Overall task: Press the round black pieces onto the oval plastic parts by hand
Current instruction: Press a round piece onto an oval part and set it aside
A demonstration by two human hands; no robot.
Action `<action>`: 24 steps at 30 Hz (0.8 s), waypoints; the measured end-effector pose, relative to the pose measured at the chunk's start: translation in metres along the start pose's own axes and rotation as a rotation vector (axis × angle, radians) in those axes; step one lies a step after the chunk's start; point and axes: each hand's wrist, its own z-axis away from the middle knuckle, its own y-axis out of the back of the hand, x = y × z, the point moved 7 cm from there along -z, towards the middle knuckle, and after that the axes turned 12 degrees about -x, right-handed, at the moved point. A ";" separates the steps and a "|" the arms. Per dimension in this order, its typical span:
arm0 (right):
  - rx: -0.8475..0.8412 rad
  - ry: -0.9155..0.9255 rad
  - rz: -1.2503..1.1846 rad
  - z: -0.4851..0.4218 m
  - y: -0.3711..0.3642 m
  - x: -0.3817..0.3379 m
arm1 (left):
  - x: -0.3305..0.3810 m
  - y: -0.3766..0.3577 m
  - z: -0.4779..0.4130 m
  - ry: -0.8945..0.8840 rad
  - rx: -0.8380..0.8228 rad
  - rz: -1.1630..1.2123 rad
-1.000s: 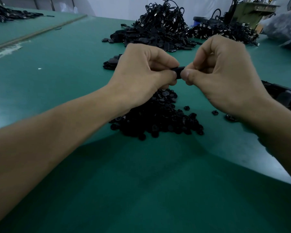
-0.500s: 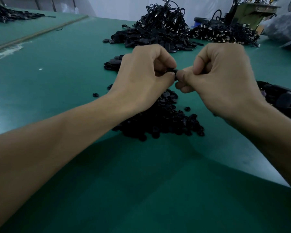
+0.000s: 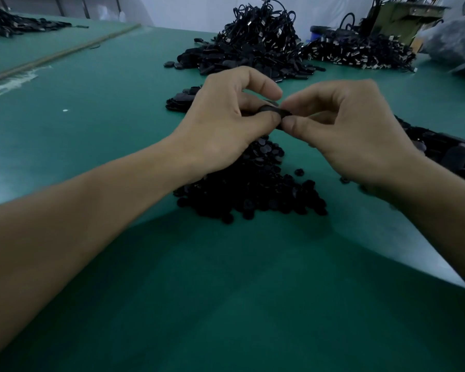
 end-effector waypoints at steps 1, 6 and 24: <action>-0.032 -0.001 -0.059 0.000 -0.003 0.001 | -0.001 0.000 0.000 0.005 -0.009 0.034; -0.048 -0.001 -0.174 -0.002 -0.004 0.004 | -0.005 0.004 0.003 0.046 0.007 0.120; -0.022 -0.006 -0.205 -0.003 0.005 0.002 | 0.002 0.006 0.001 0.047 0.068 0.145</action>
